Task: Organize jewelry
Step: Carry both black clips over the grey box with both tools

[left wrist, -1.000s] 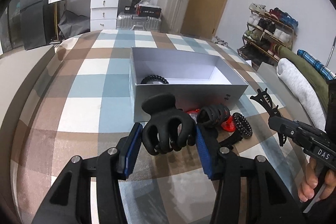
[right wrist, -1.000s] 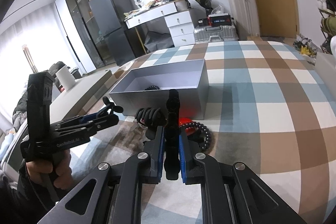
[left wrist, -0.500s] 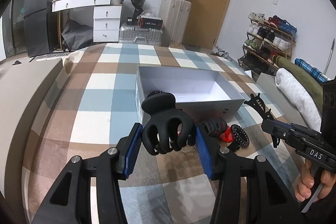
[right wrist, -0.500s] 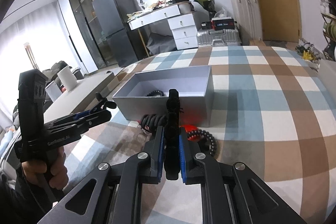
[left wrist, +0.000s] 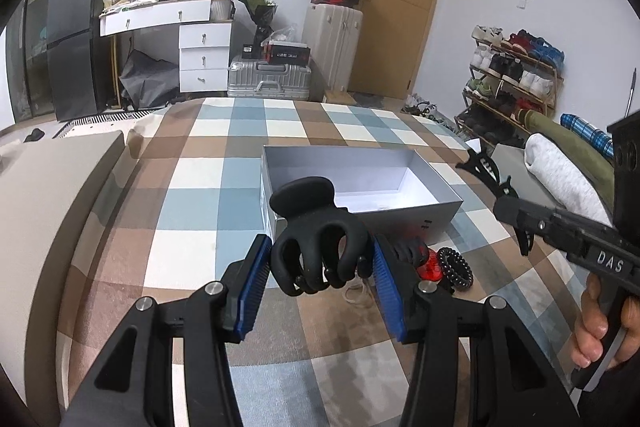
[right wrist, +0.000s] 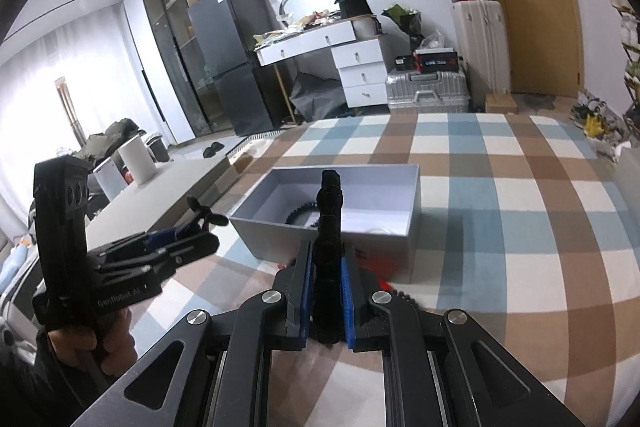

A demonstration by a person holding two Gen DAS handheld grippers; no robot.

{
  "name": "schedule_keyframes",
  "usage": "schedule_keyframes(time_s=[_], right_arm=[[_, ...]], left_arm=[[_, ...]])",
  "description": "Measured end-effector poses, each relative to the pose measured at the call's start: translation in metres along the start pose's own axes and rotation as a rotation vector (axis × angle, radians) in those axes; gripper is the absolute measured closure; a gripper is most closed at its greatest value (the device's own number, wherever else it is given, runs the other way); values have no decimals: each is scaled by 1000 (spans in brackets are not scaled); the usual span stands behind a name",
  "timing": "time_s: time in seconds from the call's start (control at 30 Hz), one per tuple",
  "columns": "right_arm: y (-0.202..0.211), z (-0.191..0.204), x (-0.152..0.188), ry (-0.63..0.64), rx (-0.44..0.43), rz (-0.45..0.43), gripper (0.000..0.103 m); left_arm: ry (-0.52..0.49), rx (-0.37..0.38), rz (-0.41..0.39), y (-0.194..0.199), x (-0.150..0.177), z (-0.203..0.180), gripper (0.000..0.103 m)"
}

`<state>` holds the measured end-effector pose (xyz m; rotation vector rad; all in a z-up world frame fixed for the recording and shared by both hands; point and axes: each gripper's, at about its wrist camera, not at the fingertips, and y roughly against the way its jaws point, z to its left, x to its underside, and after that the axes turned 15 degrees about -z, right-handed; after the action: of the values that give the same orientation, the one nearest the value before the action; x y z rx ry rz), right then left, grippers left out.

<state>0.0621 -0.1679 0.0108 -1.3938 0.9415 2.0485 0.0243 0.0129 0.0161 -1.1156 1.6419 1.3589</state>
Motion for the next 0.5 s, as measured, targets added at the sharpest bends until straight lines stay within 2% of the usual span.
schedule_keyframes(time_s=[0.5], right_arm=[[-23,-10,-18,-57,-24,-4,91]], left_arm=[[-38,6,-23,-19,-18,-9,59]])
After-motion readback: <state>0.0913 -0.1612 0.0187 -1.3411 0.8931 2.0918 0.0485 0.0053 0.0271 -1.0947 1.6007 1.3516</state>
